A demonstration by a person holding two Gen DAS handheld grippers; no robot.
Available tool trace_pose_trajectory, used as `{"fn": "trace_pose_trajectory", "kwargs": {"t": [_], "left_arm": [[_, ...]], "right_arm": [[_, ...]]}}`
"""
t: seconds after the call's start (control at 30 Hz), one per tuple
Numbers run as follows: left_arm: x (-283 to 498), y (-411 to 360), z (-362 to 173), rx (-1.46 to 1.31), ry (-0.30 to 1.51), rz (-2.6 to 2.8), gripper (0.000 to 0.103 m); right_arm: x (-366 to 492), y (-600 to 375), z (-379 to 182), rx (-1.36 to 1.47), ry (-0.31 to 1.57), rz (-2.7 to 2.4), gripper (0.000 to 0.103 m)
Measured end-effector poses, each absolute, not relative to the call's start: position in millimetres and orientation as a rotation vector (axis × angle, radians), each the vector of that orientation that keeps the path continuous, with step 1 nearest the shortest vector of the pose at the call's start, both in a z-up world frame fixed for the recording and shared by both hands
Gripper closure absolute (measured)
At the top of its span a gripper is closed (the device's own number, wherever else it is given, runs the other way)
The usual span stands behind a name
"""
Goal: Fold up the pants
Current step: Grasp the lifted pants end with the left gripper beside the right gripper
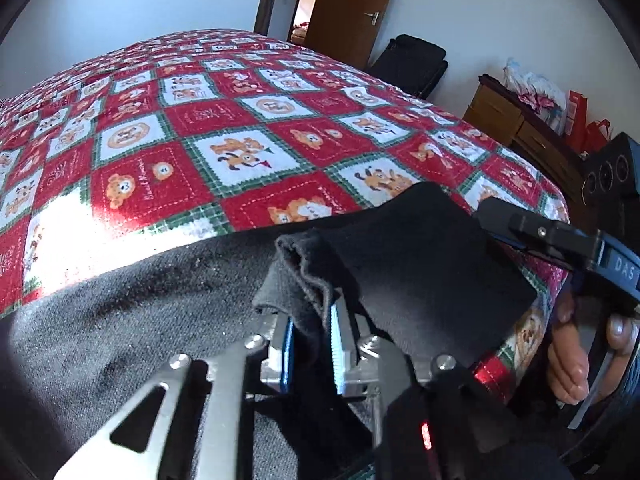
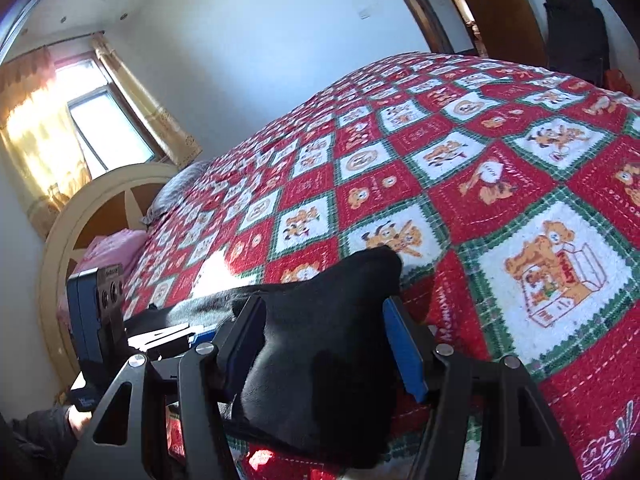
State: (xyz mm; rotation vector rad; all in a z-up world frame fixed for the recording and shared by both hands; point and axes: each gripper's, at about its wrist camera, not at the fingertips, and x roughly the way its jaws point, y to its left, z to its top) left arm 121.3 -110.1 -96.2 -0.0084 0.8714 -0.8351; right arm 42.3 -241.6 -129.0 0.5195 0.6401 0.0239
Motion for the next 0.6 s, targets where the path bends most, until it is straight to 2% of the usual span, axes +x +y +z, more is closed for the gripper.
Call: {"fn": "trace_pose_trajectory", "kwargs": {"t": [0.3,0.6], "left_arm": [[107,-78,-74,0.075,0.759,-0.751,0.089],[116,-34,-76,0.137,0.757,-0.586,0.089]], "right_arm": [[37,-229,-123,0.465,0.594,0.044,0.041],[37,-187,-120,0.309,0.591,0.112,0.041]]}}
